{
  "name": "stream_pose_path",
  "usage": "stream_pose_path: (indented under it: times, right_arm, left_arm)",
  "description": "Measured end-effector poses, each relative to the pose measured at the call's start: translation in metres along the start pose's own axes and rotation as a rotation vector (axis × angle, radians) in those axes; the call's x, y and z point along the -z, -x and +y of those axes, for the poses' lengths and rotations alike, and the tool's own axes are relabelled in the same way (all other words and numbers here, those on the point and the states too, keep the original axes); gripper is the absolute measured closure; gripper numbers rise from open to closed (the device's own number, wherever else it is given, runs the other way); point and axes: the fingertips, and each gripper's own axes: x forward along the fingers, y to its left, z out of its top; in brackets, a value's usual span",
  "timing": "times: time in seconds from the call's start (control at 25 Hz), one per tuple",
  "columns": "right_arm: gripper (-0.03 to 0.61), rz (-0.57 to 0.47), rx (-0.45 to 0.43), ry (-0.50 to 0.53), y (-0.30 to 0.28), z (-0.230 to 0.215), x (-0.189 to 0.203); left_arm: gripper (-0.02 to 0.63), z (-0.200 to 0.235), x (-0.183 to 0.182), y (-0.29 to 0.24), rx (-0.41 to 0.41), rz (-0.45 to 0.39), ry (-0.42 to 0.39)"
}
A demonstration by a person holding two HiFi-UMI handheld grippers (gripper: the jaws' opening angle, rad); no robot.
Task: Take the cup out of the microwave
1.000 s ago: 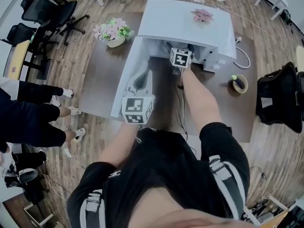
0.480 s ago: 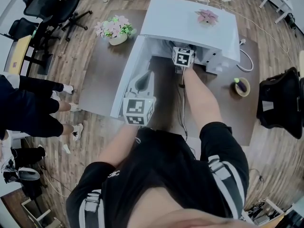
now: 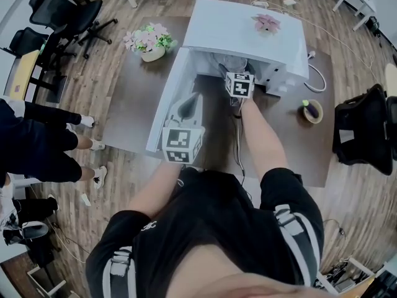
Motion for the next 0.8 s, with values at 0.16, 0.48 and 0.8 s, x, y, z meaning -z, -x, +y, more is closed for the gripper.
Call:
stream_pose_path:
  times: [0.16, 0.48, 0.8]
  right_arm:
    - [0.112, -0.018, 0.006, 0.01, 0.031, 0.007, -0.004]
    - [0.112, -0.087, -0.006, -0.001, 0.129, 0.035, -0.027]
    - [0.114, -0.184, 0.011, 0.015, 0.231, 0.057, -0.063]
  left_arm:
    - [0.612, -0.002, -0.006, 0.006, 0.022, -0.022, 0.002]
    - [0.612, -0.013, -0.015, 0.02, 0.09, -0.046, 0.018]
    - [0.612, -0.028, -0.024, 0.022, 0.156, -0.063, 0.022]
